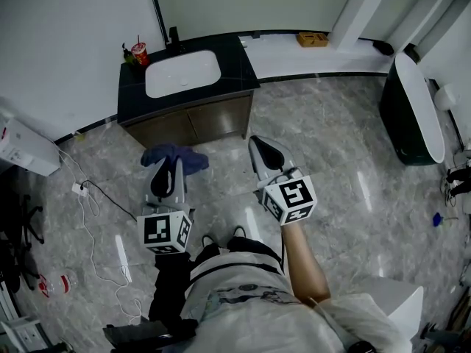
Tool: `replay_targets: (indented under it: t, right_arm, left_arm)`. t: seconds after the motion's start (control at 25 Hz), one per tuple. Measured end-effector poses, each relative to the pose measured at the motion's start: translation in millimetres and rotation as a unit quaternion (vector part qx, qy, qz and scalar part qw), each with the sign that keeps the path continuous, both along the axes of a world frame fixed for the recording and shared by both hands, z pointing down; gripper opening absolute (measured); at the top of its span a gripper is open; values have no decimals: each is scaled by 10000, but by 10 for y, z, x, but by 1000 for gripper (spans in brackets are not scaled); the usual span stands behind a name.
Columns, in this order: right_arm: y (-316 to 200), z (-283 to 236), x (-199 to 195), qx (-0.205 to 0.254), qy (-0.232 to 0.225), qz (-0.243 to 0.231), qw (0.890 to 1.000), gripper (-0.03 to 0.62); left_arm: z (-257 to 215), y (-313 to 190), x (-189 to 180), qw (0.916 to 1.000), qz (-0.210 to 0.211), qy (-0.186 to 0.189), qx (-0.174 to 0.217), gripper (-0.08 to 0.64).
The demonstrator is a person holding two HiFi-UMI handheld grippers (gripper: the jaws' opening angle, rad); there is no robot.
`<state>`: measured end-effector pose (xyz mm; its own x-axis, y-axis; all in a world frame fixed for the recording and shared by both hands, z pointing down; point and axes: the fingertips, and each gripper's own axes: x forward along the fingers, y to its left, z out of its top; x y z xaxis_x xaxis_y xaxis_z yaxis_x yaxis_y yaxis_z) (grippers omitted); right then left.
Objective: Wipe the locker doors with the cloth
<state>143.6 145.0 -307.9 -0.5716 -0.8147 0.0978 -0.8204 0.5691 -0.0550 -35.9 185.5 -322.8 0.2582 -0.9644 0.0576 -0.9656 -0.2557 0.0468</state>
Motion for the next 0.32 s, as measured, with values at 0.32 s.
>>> replay_targets:
  t: [0.32]
  right_arm:
    - [-90, -3, 46, -2, 27, 12, 10000, 2]
  left_arm:
    - [-25, -98, 53, 10000, 13, 48, 17, 64]
